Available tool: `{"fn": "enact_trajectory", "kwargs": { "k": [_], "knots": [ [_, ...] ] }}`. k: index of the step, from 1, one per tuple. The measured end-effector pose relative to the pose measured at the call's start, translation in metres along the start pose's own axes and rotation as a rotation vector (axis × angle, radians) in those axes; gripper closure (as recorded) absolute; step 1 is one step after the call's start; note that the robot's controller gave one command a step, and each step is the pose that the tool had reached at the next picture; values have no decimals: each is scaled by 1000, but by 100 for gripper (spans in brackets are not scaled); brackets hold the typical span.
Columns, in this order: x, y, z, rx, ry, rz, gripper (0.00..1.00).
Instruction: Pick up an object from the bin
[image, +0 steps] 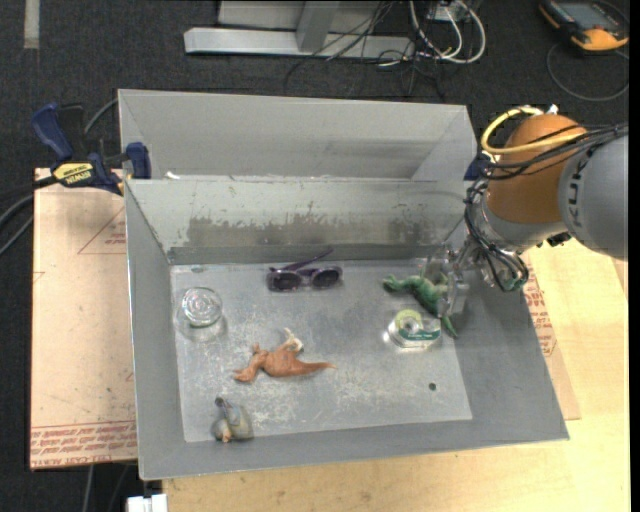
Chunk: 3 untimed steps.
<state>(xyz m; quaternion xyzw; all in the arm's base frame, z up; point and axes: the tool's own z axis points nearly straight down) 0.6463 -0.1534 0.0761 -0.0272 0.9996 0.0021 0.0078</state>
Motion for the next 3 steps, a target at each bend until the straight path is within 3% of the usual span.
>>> {"fn": "enact_trajectory", "kwargs": {
  "k": [3],
  "knots": [
    [-1,0,-8,1,-5,-1,100]
  ]
}}
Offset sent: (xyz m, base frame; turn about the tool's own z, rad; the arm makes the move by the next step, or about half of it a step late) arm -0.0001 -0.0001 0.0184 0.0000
